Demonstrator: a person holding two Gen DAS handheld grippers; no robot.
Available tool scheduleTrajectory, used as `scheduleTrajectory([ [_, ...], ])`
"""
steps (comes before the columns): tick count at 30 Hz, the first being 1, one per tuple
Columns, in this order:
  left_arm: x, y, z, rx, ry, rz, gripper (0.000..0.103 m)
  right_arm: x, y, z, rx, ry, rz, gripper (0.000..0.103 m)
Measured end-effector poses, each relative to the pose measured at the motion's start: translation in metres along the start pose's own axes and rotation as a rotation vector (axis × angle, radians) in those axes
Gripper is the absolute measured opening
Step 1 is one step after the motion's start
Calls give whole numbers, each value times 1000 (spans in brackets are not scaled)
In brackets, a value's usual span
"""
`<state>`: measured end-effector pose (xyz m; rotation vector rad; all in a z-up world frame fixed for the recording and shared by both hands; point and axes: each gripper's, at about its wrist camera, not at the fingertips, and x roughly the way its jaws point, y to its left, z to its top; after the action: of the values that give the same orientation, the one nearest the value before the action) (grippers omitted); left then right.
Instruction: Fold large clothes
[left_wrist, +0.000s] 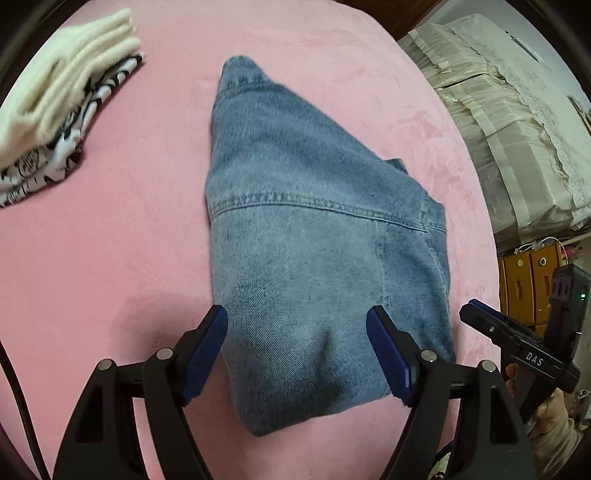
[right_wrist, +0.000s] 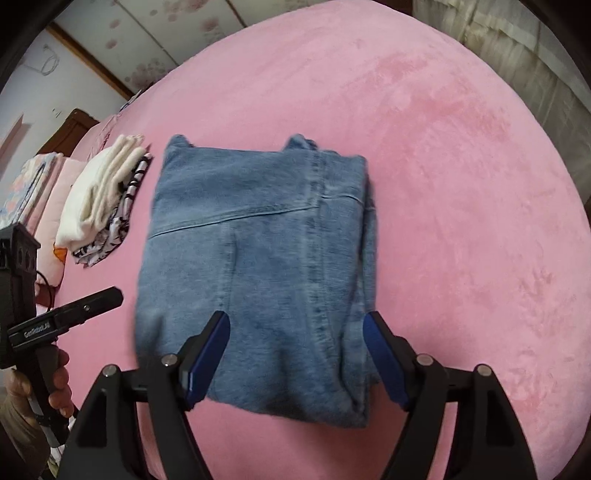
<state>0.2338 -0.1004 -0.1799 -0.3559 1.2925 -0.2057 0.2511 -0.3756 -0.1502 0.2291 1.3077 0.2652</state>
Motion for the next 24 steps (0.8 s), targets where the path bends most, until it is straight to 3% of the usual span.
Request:
scheduleTrajectory([
  [10,37,26,4,-98,21,-54,76,41,-38,17,35,48,23,75],
  [15,47,31,12,-111,6,-94,76,57,-38,22,4,67,86,75],
  [19,57,35,17,-112,13,-106,77,74,-40,25,6,112,185,75],
  [24,69,43,20,-117,18,-143,80,89,-41,31,-13,90,285,77],
])
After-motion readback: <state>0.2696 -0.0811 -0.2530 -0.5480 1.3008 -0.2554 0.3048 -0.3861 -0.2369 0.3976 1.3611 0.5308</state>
